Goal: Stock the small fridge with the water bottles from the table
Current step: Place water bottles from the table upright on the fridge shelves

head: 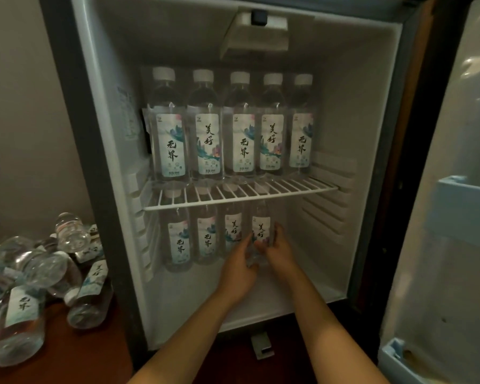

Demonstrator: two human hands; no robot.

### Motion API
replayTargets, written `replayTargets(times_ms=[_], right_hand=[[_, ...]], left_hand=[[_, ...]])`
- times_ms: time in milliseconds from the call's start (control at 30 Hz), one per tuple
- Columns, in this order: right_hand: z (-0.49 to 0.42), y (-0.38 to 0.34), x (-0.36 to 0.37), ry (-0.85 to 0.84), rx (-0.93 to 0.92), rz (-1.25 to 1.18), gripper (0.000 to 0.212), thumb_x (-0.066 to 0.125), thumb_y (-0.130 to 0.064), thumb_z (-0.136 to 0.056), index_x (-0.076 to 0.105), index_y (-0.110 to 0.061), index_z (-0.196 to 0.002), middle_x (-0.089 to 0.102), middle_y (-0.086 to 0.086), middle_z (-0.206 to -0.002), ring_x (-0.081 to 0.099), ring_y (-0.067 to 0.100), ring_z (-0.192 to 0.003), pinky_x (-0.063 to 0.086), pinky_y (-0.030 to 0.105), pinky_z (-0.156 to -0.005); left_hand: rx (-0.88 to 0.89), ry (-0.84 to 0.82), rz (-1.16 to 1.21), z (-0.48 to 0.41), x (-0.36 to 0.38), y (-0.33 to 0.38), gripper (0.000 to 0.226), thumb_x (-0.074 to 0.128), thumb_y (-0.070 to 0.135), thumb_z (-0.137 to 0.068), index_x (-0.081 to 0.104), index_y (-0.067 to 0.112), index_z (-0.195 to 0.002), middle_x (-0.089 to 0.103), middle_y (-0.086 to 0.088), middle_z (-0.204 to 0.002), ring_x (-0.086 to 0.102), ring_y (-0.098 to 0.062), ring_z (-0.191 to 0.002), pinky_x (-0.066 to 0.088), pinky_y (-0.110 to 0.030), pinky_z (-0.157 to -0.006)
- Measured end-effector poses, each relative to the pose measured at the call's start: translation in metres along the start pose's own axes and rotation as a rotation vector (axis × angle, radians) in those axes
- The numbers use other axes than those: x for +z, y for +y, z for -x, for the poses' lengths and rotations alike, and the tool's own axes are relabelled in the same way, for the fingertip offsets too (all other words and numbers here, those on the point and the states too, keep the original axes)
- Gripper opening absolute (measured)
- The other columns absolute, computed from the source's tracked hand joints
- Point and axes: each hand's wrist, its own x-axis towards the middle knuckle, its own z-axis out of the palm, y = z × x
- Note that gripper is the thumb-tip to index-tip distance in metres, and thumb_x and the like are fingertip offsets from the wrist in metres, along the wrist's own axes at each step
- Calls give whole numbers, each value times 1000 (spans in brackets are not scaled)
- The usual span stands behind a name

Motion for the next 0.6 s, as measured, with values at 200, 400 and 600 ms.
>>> replayTargets(times_ms=[200, 400, 600], right_hand=[[-18, 3, 9, -25, 24, 45, 55, 61, -3, -87, 32, -7, -134, 54, 9, -124, 56, 18, -106, 47, 27, -84], [-24, 6, 10, -65, 9, 88, 54, 52, 6, -88, 30, -6, -136, 52, 11, -131, 54, 17, -111, 46, 26, -90], [-23, 3, 9, -105, 2, 172, 58, 50, 3, -90, 25, -7, -142, 45, 12, -139, 48, 24, -125, 40, 40, -106]], left_hand=[[-19, -70, 2, -12, -6, 0, 69, 51, -8, -87, 21, 13, -146, 31, -4, -149, 37, -16, -132, 32, -23, -108], [-31, -62, 12, -18, -7, -2, 68, 50, -7, -87, 21, 11, -146, 31, -7, -150, 37, -20, -135, 32, -32, -111], [-49, -66, 34, -15, -10, 5, 66, 51, -7, -87, 24, 11, -144, 36, -5, -145, 38, -19, -133, 32, -27, -110]])
